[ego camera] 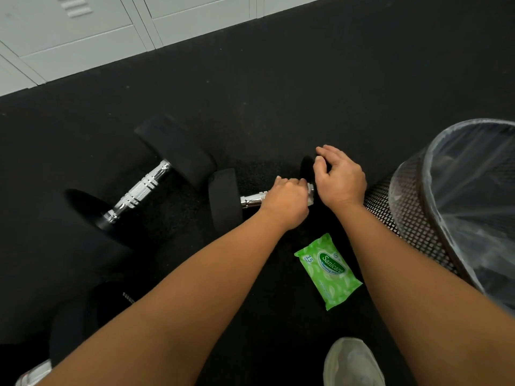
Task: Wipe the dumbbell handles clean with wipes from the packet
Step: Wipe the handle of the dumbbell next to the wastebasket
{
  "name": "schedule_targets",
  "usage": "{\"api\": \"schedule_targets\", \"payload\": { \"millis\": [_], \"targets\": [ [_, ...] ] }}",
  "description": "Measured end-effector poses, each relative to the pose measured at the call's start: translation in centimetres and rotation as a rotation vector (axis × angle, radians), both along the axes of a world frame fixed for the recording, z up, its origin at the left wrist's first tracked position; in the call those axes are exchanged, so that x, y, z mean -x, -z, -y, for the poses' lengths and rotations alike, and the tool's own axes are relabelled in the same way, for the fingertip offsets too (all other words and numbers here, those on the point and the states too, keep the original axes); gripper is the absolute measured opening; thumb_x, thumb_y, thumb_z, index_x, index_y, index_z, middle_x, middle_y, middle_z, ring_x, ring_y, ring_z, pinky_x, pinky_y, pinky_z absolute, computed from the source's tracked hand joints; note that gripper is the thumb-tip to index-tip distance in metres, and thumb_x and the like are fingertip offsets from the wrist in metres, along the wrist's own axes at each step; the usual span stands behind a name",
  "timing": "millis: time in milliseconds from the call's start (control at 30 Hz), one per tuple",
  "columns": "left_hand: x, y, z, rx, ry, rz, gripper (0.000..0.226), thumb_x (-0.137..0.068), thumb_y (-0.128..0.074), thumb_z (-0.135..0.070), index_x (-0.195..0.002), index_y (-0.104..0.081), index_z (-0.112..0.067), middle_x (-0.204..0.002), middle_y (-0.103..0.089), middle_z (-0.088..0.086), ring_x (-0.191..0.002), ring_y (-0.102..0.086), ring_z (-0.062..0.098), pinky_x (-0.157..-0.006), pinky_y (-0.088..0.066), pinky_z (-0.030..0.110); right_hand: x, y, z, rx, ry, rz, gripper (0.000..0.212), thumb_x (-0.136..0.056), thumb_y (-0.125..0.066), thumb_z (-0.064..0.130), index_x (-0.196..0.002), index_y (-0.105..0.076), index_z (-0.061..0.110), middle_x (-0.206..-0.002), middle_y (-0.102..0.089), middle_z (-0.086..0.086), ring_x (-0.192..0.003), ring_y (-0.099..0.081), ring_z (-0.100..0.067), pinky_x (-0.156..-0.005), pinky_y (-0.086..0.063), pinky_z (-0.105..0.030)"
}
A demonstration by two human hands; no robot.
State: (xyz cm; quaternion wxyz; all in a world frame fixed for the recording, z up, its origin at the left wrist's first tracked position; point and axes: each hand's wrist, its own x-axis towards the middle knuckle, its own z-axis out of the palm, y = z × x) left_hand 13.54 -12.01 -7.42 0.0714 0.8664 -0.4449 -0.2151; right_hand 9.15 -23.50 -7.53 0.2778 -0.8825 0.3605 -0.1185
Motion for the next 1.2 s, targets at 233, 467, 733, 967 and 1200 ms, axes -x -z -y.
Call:
{"api": "schedule_targets", "payload": {
  "millis": [233,467,733,967,1200],
  "targets": [
    [-0.7,0.2,-2.2,0.048,0.033,0.015,0.052,-0.085,-0.052,-0.009,-0.136,-0.041,-0.005,-0.132,-0.050,0.013,-0.124,-0.044,0.031,-0.114,-0.017,0.039,0.1,0.2,0.0,-0.001,0.008,0.018,0.034,-0.091,-0.047,0.037,-0.120,-0.064,0.030,-0.133,-0.056,0.013,-0.120,-0.053,-0.012,-0.098,-0.043,-0.033],
    [-0.6,-0.6,-0.4,0.003,-0.099,-0.028,0.029,-0.088,-0.048,-0.013,-0.115,-0.055,-0.008,-0.115,-0.060,0.014,-0.108,-0.056,0.035,-0.098,-0.038,0.041,0.0,0.2,0.0,0.000,0.002,0.001,0.035,-0.091,-0.045,0.038,-0.121,-0.063,0.030,-0.134,-0.055,0.014,-0.121,-0.052,-0.011,-0.099,-0.042,-0.034],
    [0.2,-0.1,-3.0,0.020,0.163,0.128,0.057,-0.092,-0.044,-0.009,-0.147,-0.027,-0.009,-0.155,-0.021,0.013,-0.143,-0.018,0.029,-0.118,-0.010,0.038,0.1,0.0,-0.1,0.006,0.000,0.005,0.035,-0.092,-0.045,0.037,-0.121,-0.063,0.030,-0.133,-0.056,0.013,-0.120,-0.053,-0.012,-0.098,-0.043,-0.035],
    [0.1,-0.6,-5.0,-0.104,0.165,0.251,0.045,-0.098,-0.039,-0.013,-0.142,-0.037,-0.008,-0.153,-0.026,0.015,-0.139,-0.027,0.032,-0.116,-0.019,0.043,0.1,-0.3,-0.3,-0.003,-0.001,-0.011,0.035,-0.093,-0.045,0.038,-0.123,-0.062,0.030,-0.135,-0.054,0.013,-0.122,-0.051,-0.011,-0.100,-0.039,-0.035],
    [0.2,-2.0,-6.2,-0.053,0.037,0.250,0.025,-0.095,-0.048,-0.011,-0.116,-0.060,-0.007,-0.111,-0.058,0.009,-0.102,-0.055,0.027,-0.085,-0.051,0.037,0.2,-0.6,-0.4,-0.016,0.006,-0.019,0.035,-0.093,-0.045,0.038,-0.122,-0.062,0.031,-0.135,-0.053,0.015,-0.121,-0.052,-0.012,-0.099,-0.041,-0.035]
  ]
}}
